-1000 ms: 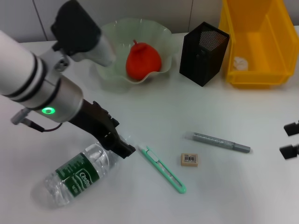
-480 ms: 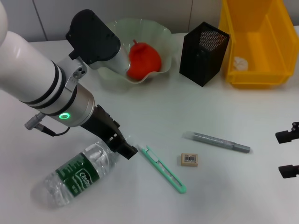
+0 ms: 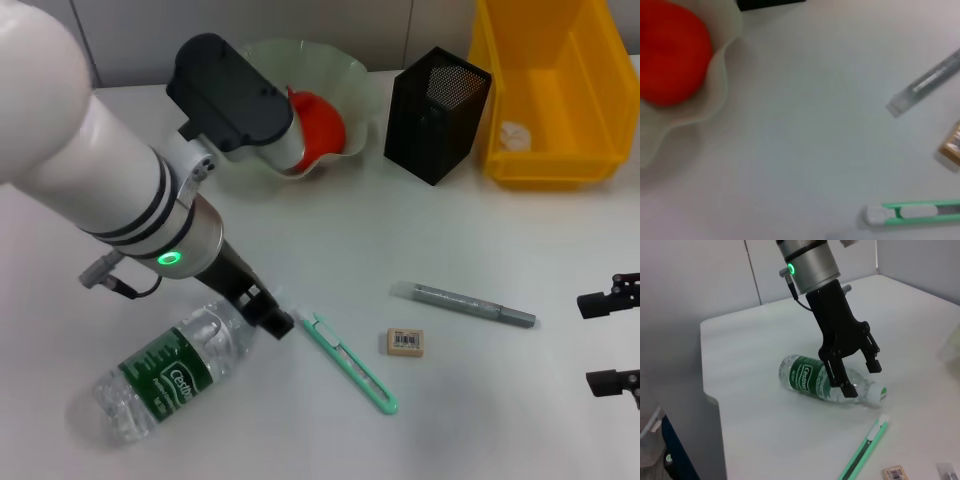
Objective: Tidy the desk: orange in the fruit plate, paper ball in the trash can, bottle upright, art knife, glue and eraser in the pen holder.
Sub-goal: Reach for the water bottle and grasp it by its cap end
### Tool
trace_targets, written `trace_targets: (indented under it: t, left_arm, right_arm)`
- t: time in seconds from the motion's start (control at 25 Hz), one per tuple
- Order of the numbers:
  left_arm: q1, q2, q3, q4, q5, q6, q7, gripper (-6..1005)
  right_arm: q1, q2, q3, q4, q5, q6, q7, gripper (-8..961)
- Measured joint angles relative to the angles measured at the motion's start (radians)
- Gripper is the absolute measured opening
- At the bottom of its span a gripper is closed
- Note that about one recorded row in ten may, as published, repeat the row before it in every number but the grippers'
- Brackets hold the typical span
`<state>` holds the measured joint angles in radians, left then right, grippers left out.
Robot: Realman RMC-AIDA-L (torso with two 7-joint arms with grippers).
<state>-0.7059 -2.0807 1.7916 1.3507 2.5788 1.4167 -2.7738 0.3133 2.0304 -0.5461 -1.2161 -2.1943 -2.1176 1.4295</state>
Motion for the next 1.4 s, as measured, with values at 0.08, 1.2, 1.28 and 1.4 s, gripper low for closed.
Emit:
trace_targets:
  t: [0.08,1.2,1.28,1.4]
  left_arm:
    - [-0.005,0.000,0.011,0.002,0.009,-0.012,-0.023,818]
    - [-0.079,0.001,0.086,-0.158,0.017,-0.094,-0.090,816]
    - [-0.079,0.001,0.086,-0.159,0.017,-0.097,-0.090,816]
    - [-0.084,0.001,0.103,-0.162,0.016,-0.108,-0.090,816]
  right_arm:
    - [0.000,0.000,0.000,0.006,0.000,0.004,-0.006,782]
    - [0.010,0.010,-0.014,0.117,0.000,0.008,-0.072,781]
    - [0.012,0.010,-0.014,0.123,0.000,0.009,-0.074,781]
    - [0.013,0.010,-0.014,0.127,0.000,0.009,-0.077,781]
